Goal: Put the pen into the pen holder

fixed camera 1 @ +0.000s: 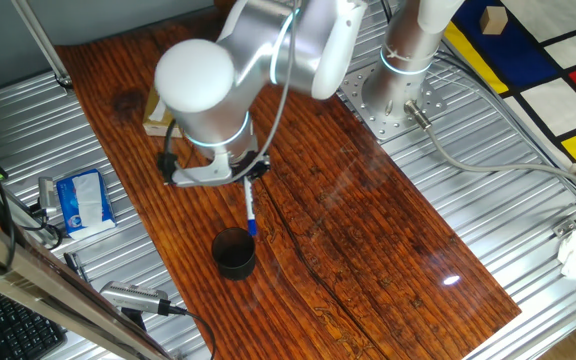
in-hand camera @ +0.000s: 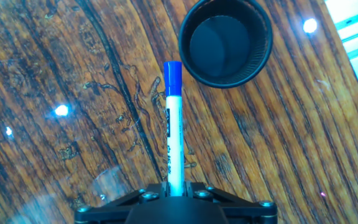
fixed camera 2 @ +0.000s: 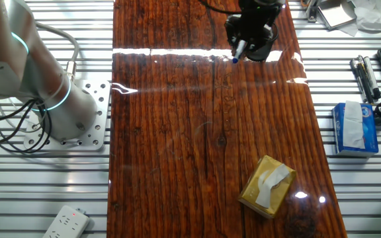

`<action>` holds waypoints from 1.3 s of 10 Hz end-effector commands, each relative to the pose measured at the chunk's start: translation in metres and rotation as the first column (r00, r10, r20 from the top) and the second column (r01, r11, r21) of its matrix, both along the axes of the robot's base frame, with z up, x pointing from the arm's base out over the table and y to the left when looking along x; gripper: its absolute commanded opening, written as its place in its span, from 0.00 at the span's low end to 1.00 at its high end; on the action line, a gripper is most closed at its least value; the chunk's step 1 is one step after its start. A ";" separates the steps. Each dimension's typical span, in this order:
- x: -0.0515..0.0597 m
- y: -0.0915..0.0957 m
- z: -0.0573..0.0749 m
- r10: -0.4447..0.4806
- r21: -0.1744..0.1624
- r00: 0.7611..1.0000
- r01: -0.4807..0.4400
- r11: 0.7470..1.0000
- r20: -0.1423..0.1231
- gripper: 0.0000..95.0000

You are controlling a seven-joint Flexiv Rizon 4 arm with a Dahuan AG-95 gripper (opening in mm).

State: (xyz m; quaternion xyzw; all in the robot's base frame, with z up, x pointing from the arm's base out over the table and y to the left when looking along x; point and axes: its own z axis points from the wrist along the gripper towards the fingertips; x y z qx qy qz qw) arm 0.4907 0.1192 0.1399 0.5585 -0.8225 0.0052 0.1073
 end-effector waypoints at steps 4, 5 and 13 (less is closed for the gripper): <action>0.009 0.001 0.003 -0.016 -0.019 1.000 0.015 1.000 -0.025 0.00; 0.010 0.000 0.002 -0.021 -0.029 0.999 0.020 0.999 -0.034 0.00; 0.023 0.002 0.002 -0.070 -0.077 0.994 0.063 0.995 -0.089 0.00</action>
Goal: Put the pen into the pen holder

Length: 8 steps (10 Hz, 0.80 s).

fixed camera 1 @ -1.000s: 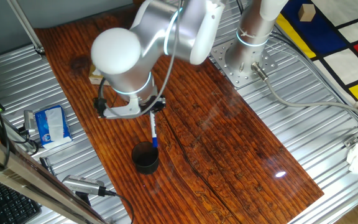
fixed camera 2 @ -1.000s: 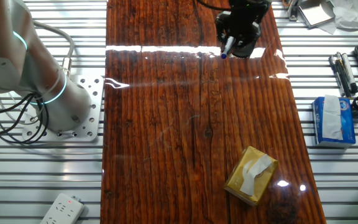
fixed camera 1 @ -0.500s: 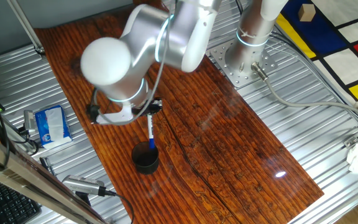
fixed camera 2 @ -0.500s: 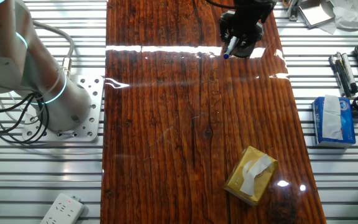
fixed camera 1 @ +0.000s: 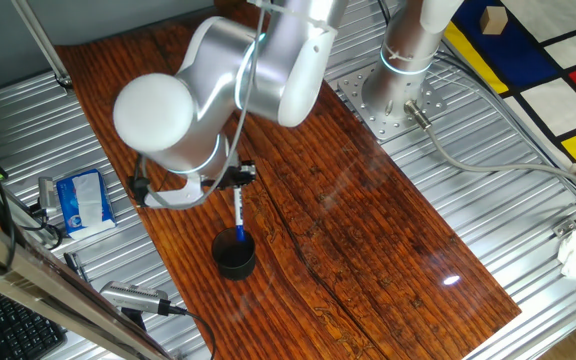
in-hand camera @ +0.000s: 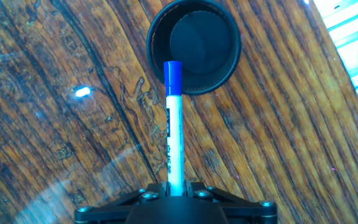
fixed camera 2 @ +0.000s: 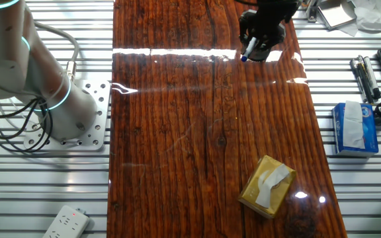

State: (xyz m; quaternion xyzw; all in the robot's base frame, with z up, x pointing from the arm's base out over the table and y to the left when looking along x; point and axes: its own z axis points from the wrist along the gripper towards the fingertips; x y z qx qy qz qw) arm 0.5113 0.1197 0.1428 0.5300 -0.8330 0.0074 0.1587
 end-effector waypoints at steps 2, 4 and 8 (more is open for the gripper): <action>0.004 0.002 -0.002 -0.030 -0.015 0.999 0.029 0.999 -0.021 0.00; 0.006 0.004 -0.003 -0.050 -0.021 0.998 0.050 0.999 -0.034 0.00; 0.009 0.007 -0.005 -0.073 -0.043 0.996 0.070 0.997 -0.060 0.00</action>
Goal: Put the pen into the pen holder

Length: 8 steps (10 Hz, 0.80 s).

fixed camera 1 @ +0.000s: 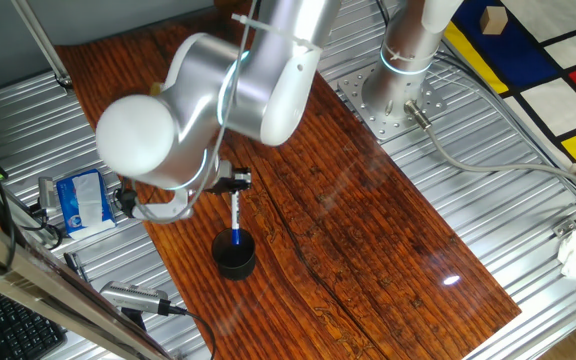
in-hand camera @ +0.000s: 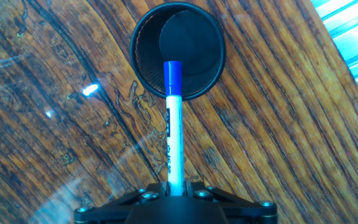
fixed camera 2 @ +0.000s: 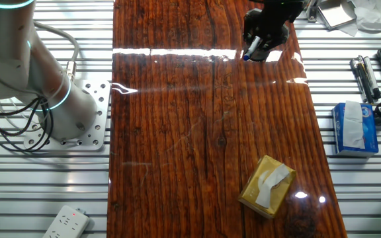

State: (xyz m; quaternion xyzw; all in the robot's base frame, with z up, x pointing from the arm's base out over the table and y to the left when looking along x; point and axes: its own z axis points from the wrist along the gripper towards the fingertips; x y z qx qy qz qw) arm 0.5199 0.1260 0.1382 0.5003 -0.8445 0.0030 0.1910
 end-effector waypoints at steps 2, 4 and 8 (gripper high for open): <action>0.003 0.004 0.000 -0.029 -0.016 0.999 0.029 0.999 -0.021 0.00; 0.005 0.008 0.000 -0.038 -0.019 0.999 0.038 0.999 -0.029 0.00; 0.009 0.020 0.002 -0.045 -0.028 0.998 0.044 0.999 -0.034 0.00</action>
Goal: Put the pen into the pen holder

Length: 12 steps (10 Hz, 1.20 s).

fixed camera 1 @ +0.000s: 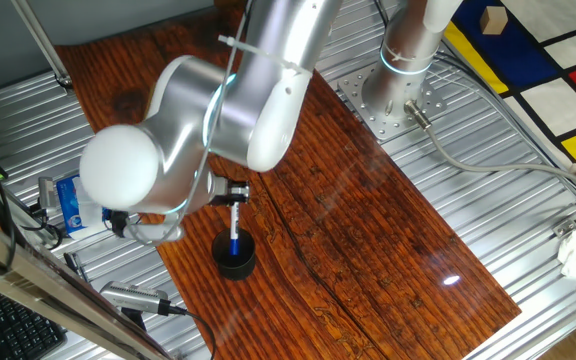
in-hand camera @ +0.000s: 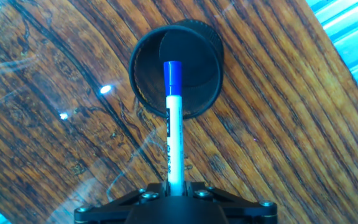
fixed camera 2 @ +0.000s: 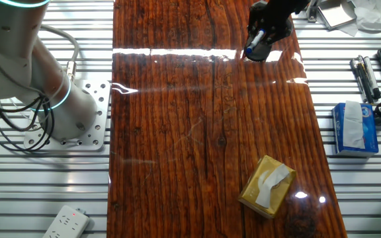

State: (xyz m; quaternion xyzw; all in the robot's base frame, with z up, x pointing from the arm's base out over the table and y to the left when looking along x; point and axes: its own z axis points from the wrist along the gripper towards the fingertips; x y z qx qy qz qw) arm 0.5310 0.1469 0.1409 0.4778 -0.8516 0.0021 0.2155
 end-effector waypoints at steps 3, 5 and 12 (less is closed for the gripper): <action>-0.001 0.000 -0.001 0.007 0.008 1.000 -0.007 1.000 0.004 0.00; -0.001 0.000 -0.002 0.024 0.016 1.000 -0.024 1.000 0.000 0.00; -0.001 0.001 -0.005 0.037 0.022 0.999 -0.037 0.999 -0.016 0.20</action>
